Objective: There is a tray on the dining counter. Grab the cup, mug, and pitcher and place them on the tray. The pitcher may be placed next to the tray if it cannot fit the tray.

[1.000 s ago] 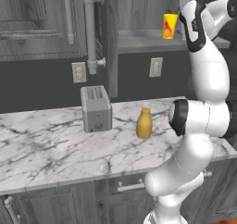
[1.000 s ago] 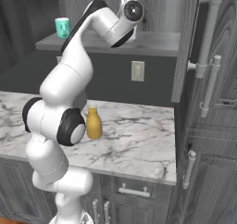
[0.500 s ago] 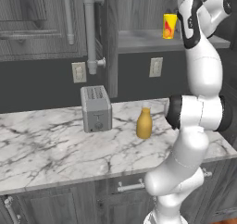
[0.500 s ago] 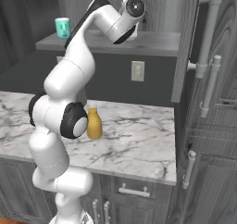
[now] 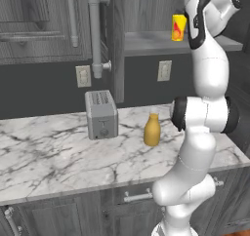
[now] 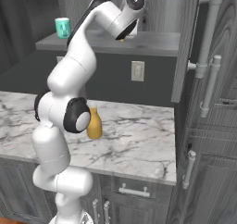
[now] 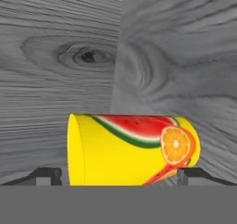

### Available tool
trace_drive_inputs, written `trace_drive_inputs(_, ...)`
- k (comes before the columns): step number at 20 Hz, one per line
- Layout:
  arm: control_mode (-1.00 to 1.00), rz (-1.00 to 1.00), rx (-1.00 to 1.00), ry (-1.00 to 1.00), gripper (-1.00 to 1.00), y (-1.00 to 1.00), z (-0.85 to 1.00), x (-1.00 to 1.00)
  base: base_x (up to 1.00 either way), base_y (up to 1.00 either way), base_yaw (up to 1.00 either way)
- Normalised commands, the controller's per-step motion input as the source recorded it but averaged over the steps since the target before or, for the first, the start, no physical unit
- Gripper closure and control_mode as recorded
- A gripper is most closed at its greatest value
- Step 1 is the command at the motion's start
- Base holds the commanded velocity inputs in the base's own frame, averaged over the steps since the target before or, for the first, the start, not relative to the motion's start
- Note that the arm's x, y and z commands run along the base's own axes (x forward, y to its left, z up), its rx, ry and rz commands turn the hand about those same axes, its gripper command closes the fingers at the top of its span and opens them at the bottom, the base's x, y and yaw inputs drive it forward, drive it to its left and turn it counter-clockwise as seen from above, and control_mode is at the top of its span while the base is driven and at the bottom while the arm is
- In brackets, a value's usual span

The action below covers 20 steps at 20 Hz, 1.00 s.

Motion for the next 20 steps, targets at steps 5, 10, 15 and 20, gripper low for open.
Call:
trace_drive_inputs(5, -1.0, 0.0, 0.0, 0.08, -1.0, 0.0, 0.02, 0.2, 0.0, 0.0, 0.0)
trace_drive_inputs(10, -1.0, 0.0, 0.0, 0.07, -1.0, -0.04, 0.02, 0.15, 0.0, 0.0, 0.0)
trace_drive_inputs(15, -1.0, 0.01, 0.0, 0.1, -1.0, -0.03, 0.01, 0.08, 0.0, 0.0, 0.0)
trace_drive_inputs(20, -1.0, 0.01, 0.0, 0.12, -1.0, 0.0, 0.0, 0.0, 0.0, 0.0, 0.0)
